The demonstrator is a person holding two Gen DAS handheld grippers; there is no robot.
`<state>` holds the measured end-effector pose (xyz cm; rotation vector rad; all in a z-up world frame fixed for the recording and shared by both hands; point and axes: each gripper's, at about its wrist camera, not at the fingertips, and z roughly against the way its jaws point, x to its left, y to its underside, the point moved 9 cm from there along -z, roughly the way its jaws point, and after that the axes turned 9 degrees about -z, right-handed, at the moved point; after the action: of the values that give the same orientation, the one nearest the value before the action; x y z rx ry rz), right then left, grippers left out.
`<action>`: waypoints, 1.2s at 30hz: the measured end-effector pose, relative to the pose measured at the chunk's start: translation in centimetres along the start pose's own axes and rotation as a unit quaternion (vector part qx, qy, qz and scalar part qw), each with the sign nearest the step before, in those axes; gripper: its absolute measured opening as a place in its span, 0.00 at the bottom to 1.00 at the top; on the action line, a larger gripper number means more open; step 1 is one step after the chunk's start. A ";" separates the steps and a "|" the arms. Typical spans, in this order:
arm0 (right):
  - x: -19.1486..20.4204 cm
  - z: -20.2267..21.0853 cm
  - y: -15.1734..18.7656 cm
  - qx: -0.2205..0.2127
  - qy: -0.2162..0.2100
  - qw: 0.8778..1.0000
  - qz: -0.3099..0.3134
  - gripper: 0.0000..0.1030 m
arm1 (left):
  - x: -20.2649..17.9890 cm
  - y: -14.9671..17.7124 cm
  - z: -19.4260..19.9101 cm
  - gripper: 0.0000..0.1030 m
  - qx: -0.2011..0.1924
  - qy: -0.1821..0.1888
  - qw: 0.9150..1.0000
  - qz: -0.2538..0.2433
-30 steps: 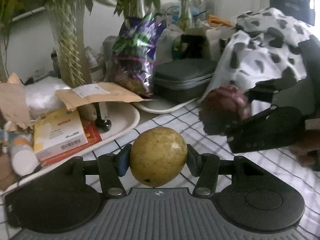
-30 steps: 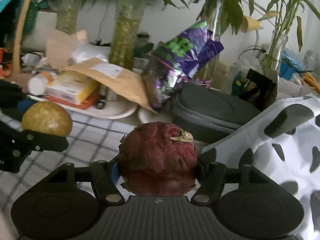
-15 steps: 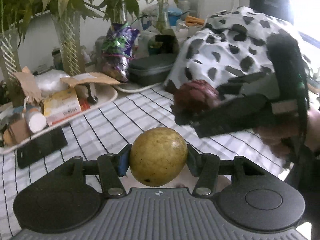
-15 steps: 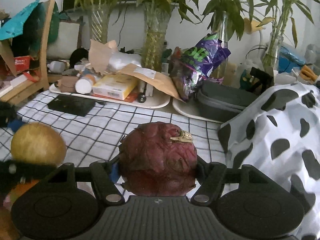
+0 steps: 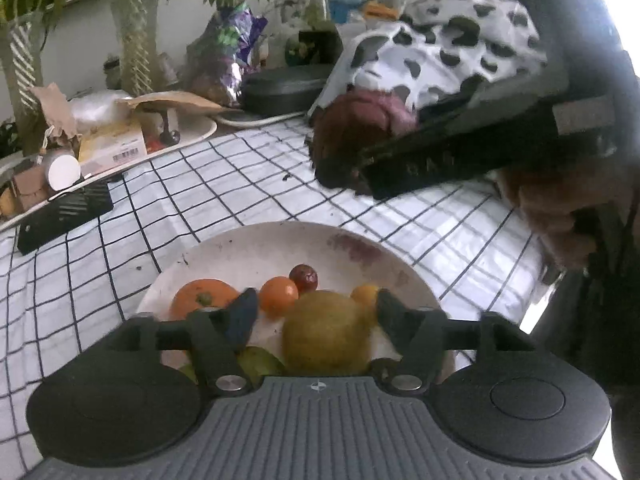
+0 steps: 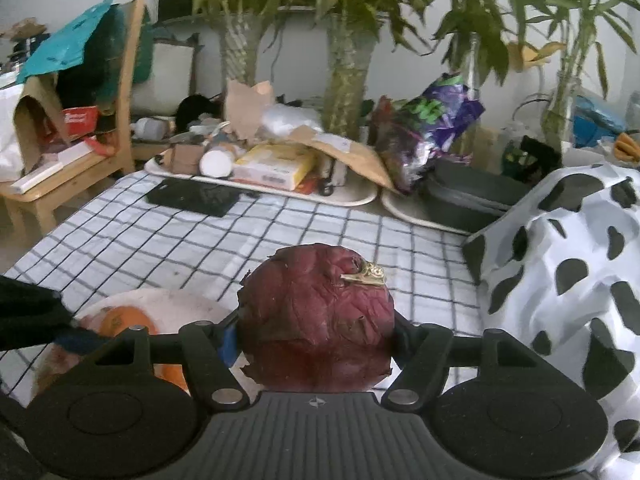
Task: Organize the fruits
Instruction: 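Carry the dragon fruit and yellow fruit onto the white plate and open both tools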
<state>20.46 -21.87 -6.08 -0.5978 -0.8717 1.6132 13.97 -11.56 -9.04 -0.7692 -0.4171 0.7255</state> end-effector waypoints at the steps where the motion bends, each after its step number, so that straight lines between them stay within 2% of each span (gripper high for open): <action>1: 0.3 -0.1 0.1 0.004 -0.006 1.000 0.001 0.69 | 0.1 -0.1 0.2 0.71 -0.005 -0.004 1.000 0.000; 9: 2.6 -1.7 0.2 0.037 -0.056 0.997 -0.026 0.69 | 0.1 -0.3 2.2 0.72 -0.021 -0.029 0.999 -0.001; 13: 4.3 -3.3 0.6 0.069 -0.088 0.993 -0.044 0.69 | 0.6 0.0 2.9 0.72 -0.023 -0.039 0.999 0.003; 20: 5.3 -5.1 1.6 0.110 -0.085 0.989 -0.058 0.72 | 1.4 0.6 4.3 0.72 -0.019 -0.055 0.998 0.015; 22: 5.3 -5.0 1.6 0.110 -0.083 0.989 -0.062 0.78 | 1.6 0.7 4.8 0.72 -0.018 -0.064 0.998 0.016; 24: 5.2 -4.2 1.0 0.091 -0.089 0.989 -0.071 1.00 | 1.7 0.9 5.4 0.72 -0.015 -0.075 0.997 0.017; 27: 4.9 -2.7 0.7 0.069 -0.075 0.993 -0.067 1.00 | 1.8 1.2 6.4 0.72 -0.013 -0.084 0.996 0.027; 36: 4.1 3.3 4.8 0.076 0.005 0.996 -0.054 1.00 | 1.5 2.8 9.6 0.72 0.004 -0.118 0.991 0.069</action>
<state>14.13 -18.93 -7.65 -0.4450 -0.7520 1.5615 8.16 -4.49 -4.70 -0.7125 -0.5775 0.9530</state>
